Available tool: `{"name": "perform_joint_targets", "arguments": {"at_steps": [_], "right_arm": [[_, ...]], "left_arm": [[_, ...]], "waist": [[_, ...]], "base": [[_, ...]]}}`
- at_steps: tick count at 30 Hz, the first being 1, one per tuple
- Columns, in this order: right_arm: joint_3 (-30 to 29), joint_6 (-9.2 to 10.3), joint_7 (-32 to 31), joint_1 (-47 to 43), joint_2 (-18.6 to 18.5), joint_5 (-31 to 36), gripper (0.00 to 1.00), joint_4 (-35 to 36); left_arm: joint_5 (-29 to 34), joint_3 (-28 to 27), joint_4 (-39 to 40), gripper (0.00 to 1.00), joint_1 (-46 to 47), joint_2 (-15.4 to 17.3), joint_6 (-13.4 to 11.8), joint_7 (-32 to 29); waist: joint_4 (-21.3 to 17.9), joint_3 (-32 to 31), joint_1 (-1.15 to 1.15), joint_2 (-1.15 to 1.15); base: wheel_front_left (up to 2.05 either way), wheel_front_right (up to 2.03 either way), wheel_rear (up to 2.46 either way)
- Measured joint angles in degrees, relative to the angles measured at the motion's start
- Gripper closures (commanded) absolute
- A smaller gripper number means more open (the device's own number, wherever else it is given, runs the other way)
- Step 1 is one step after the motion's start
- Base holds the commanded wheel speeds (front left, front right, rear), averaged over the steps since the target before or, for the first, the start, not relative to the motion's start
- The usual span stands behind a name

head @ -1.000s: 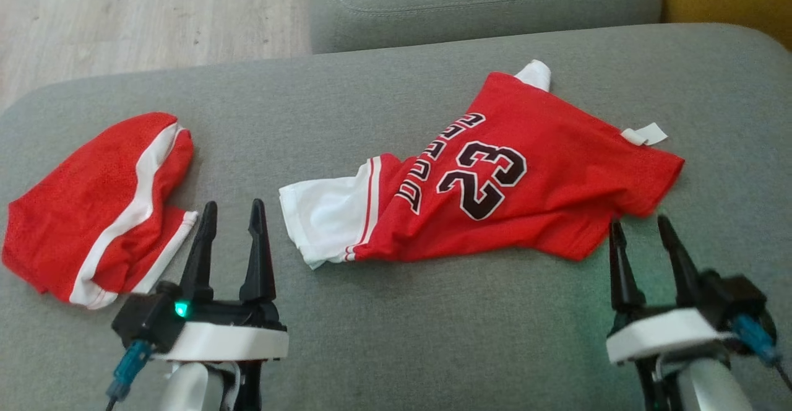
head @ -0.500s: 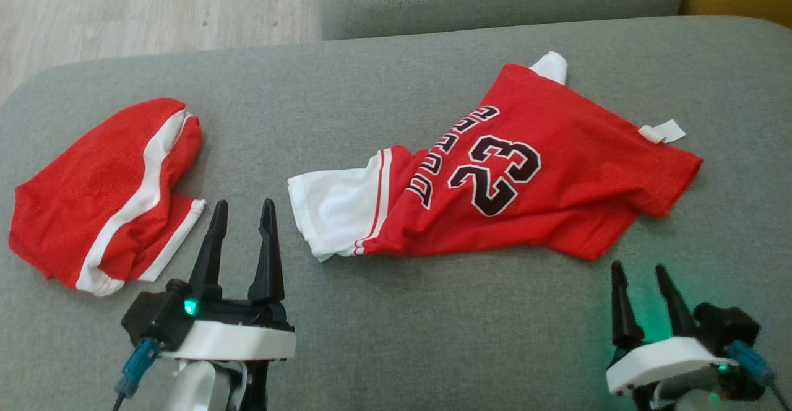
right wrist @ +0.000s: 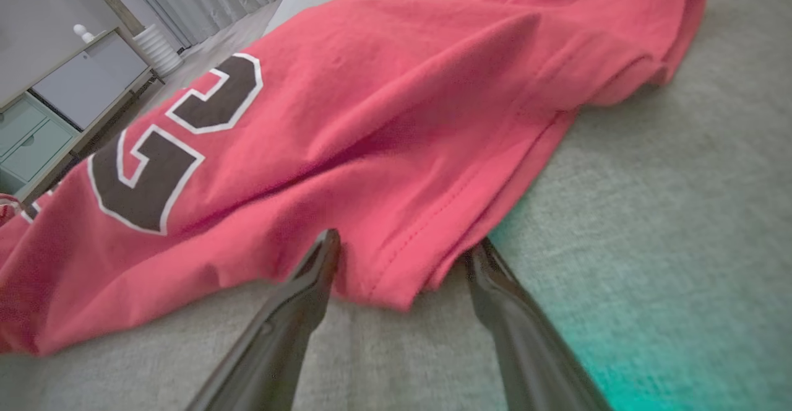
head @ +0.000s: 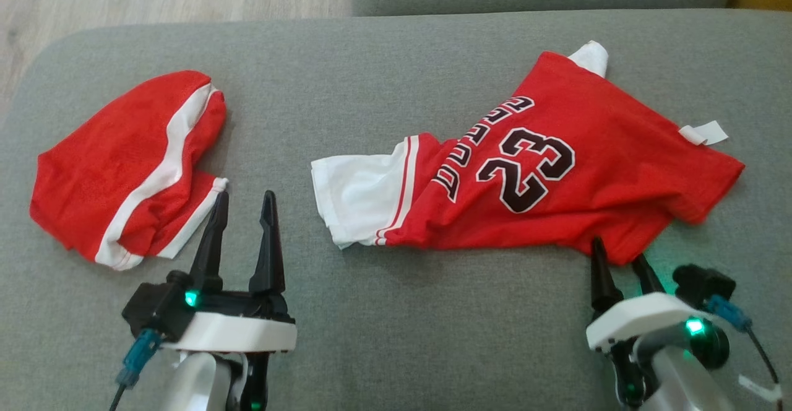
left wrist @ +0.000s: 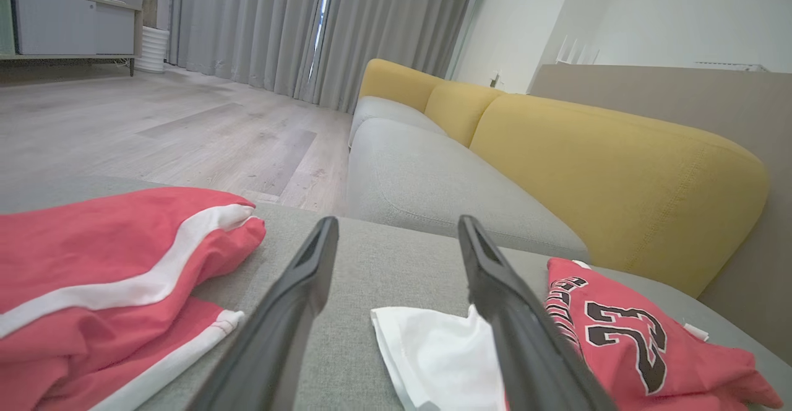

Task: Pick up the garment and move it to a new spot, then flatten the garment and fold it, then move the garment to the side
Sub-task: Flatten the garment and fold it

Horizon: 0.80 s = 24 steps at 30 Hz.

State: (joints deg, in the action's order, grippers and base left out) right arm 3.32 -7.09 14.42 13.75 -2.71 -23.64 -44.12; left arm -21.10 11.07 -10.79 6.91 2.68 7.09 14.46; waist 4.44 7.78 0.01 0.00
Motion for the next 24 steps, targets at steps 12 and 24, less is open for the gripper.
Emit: {"name": "perform_joint_targets", "arguments": {"at_steps": [12,24], "right_arm": [[-0.91,0.0,0.21,1.77,0.0,3.86,1.0,4.59],[-25.06,0.0,-7.46,-2.6,0.13,21.37,1.0,18.94]], "left_arm": [[0.07,-0.77,-0.23,0.0,-0.09,0.0,0.04,0.0],[-0.18,-0.93,0.12,0.0,-0.34,0.0,-0.03,0.0]], "waist": [[-1.79,-0.88,0.0,0.0],[-4.64,-2.95,-0.01,0.0]], "base": [[0.0,0.0,0.0],[0.0,0.0,0.0]]}}
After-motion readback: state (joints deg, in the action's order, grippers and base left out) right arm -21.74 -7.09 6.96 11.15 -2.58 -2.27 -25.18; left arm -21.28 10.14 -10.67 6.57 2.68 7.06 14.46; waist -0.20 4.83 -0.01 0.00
